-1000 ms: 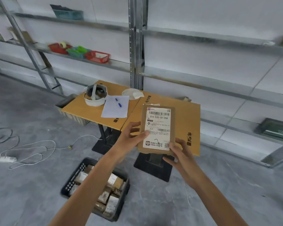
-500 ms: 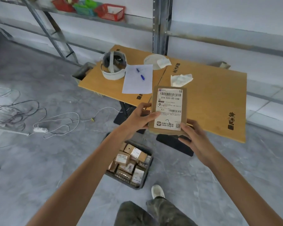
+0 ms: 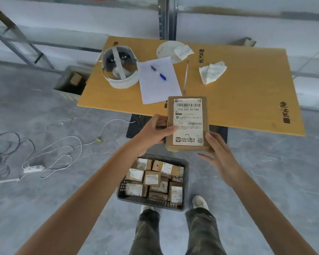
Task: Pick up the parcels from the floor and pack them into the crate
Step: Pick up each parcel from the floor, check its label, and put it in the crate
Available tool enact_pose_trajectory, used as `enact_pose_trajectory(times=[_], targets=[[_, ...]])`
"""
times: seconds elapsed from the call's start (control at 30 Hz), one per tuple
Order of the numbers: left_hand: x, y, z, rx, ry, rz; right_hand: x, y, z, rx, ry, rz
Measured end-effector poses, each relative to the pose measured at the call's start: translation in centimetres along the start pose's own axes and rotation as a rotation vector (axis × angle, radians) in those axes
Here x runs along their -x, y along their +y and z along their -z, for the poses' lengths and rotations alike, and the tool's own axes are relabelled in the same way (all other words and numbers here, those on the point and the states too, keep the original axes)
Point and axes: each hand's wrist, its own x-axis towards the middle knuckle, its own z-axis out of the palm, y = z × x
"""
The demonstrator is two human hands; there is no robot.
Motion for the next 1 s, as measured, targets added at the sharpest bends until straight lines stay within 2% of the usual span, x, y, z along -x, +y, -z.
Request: enact_pose_trajectory(times=[0.13, 0.37, 0.5, 0.73, 0.83, 0.9, 1.0], targets=[[-1.3, -2.9, 4.4, -0.044, -0.057, 0.042, -0.5, 2.9, -3.9, -0.062, 0.064, -0.006], [-6.3, -8.4, 8.9, 0.003, -0.089, 0.055, -4.7, 8.5, -6.7, 0.074, 0.055, -0.056], [-10.5, -13.2, 9.8, -0.053, -0.107, 0.106, -9.0, 14.0, -7.3, 0.116, 0.096, -0.1], [-17.5, -33.2, 7.3, 0.029, -0.029, 0.327, -16.8, 32.1, -7.7, 0.066, 0.475, -0.216], [-19.0, -43.4, 5.2, 0.031, 0.058, 0.464, -19.8, 41.1, -6.8, 0.147, 0.477, -0.339], [-19.6, -49.5, 4.0, -0.077, 0.097, 0.502, -21.3, 46.5, -6.1, 0.238, 0.441, -0.408], [-20.3, -56.2, 2.4, -0.227, 0.061, 0.53, -23.0, 52.6, -5.2, 0.338, 0.381, -0.555]])
